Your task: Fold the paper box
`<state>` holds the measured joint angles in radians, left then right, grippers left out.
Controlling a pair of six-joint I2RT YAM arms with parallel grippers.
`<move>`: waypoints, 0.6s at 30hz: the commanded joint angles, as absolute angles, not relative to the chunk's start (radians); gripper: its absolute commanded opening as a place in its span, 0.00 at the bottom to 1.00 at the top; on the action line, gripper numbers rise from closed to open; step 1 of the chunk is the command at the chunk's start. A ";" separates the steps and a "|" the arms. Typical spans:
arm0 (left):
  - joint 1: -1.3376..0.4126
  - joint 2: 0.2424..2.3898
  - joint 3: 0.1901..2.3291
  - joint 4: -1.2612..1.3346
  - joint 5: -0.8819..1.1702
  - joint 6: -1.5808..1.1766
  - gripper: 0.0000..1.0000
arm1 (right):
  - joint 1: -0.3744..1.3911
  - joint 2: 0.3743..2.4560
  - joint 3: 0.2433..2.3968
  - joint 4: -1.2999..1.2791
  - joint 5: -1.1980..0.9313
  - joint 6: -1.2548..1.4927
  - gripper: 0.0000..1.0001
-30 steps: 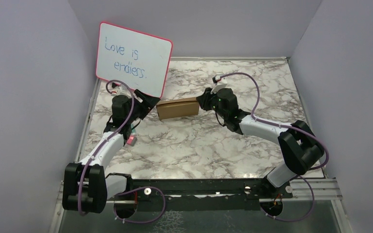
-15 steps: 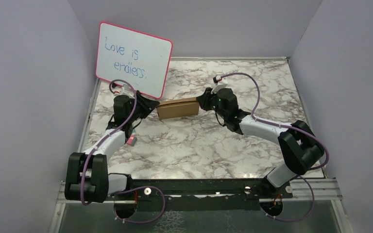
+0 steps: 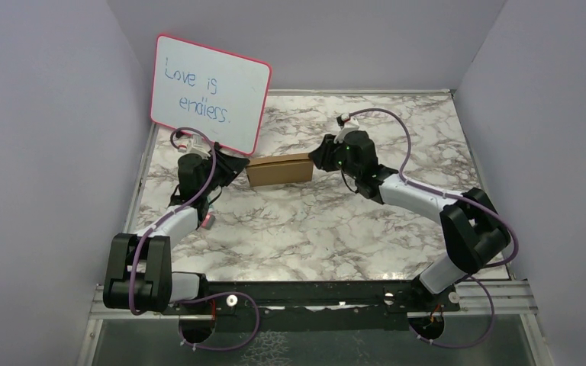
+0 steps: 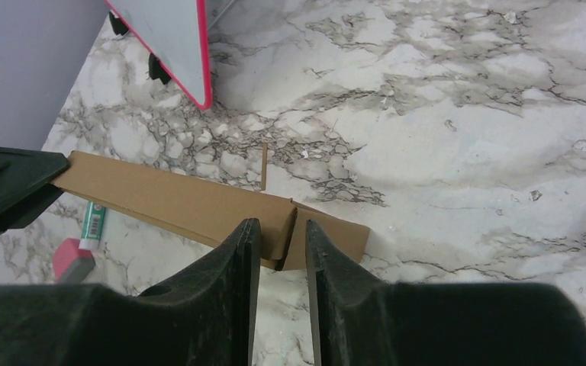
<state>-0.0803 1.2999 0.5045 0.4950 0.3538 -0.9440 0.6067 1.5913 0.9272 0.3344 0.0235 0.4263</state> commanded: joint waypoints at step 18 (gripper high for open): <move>-0.078 1.339 0.497 0.244 0.336 -0.806 0.16 | 0.438 1.793 0.872 0.059 -0.311 0.434 0.24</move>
<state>-0.0803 1.3018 0.5270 0.4572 0.3534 -0.8787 0.4767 1.6802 0.9863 0.2882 -0.2962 0.4870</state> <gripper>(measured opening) 0.285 0.266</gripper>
